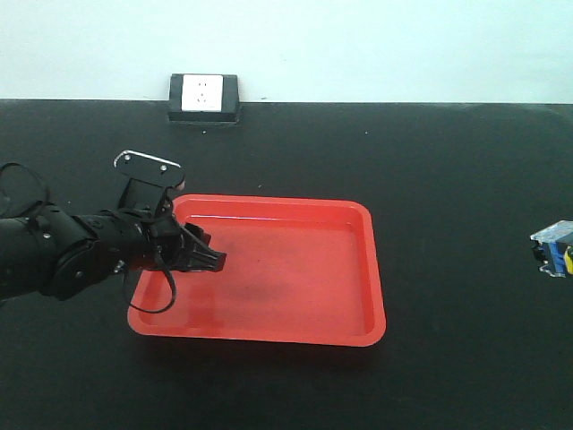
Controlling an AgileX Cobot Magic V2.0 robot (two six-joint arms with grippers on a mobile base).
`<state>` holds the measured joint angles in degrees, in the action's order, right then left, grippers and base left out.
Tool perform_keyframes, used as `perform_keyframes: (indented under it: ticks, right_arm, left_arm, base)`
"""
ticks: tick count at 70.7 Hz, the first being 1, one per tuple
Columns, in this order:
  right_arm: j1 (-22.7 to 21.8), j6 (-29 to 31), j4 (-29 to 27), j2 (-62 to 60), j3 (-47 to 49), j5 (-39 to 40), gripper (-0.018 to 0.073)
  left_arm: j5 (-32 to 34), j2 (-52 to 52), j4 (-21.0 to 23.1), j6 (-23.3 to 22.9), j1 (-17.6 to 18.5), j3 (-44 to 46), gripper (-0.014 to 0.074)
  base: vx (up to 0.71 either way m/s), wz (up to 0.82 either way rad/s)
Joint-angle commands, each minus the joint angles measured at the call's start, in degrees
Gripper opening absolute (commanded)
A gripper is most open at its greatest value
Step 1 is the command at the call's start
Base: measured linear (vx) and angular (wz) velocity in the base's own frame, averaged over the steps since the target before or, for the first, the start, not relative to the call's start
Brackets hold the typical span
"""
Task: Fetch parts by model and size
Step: 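Lower the red switch into the tray and open the left gripper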
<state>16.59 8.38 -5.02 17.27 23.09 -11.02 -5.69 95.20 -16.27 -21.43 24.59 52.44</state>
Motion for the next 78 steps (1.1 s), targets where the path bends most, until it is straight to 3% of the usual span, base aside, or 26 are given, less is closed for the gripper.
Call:
perform_keyframes:
  ticks: [1, 10, 29, 37, 60, 78]
  right_arm:
    - [-0.29, 0.32, 0.00, 0.55, 1.55, 4.97, -0.0008]
    - [-0.29, 0.32, 0.00, 0.55, 1.55, 4.97, -0.0008]
    - [-0.29, 0.32, 0.00, 0.55, 1.55, 4.97, -0.0008]
    - [-0.29, 0.32, 0.00, 0.55, 1.55, 4.97, -0.0008]
    - [-0.29, 0.32, 0.00, 0.55, 1.55, 4.97, -0.0008]
    - [-0.29, 0.32, 0.00, 0.55, 1.55, 4.97, -0.0008]
  left_arm:
    - [4.16, -0.92, 1.69, -0.65, 0.50, 1.70, 0.0060]
    - [4.28, -0.50, 1.65, -0.65, 0.50, 1.70, 0.0150]
    - [2.69, -0.50, 1.65, -0.65, 0.50, 1.70, 0.0488]
    - [2.27, -1.40, 1.65, -0.65, 0.50, 1.70, 0.0564]
    - [1.41, -17.63, 1.65, -0.65, 0.50, 1.05, 0.0576]
    - [1.73, -35.91, 1.51, -0.41, 0.50, -5.96, 0.0576]
  base:
    - [0.00, 0.00]
    - [0.00, 0.00]
    - [0.00, 0.00]
    - [0.00, 0.00]
    - [0.00, 0.00]
    - [0.00, 0.00]
